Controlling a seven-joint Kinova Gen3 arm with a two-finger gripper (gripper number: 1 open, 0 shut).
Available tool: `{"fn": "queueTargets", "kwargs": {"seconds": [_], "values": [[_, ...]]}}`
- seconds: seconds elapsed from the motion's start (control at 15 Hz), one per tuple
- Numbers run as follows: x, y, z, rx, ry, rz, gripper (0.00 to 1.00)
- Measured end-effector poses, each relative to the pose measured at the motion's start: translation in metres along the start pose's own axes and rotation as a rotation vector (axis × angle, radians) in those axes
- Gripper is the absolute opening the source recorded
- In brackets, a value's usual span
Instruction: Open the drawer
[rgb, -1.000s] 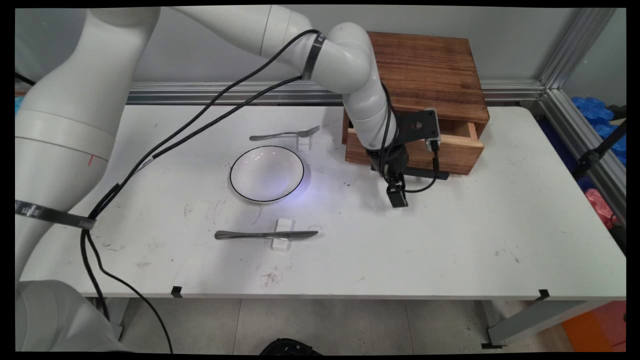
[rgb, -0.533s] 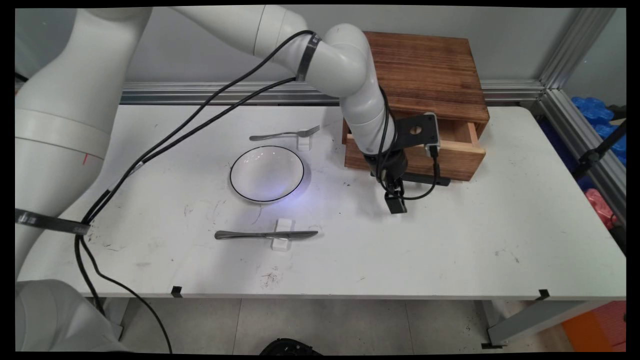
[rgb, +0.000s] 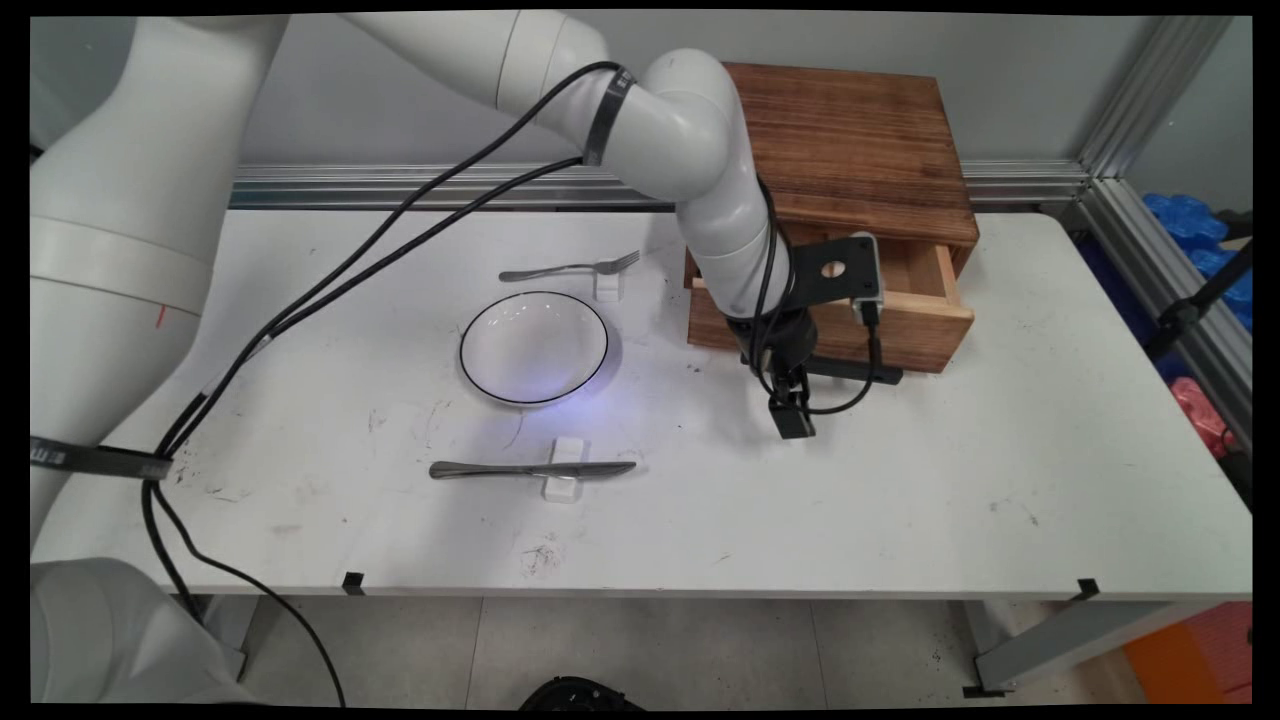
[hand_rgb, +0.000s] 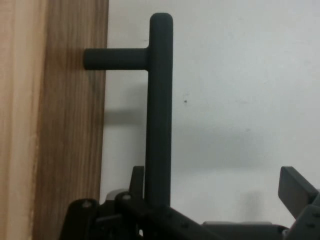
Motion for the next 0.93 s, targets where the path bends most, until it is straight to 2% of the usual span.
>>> {"fn": "queueTargets", "kwargs": {"seconds": [0.93], "values": [[0.000,0.031,-0.012,-0.024,0.006,0.018,1.00]]}}
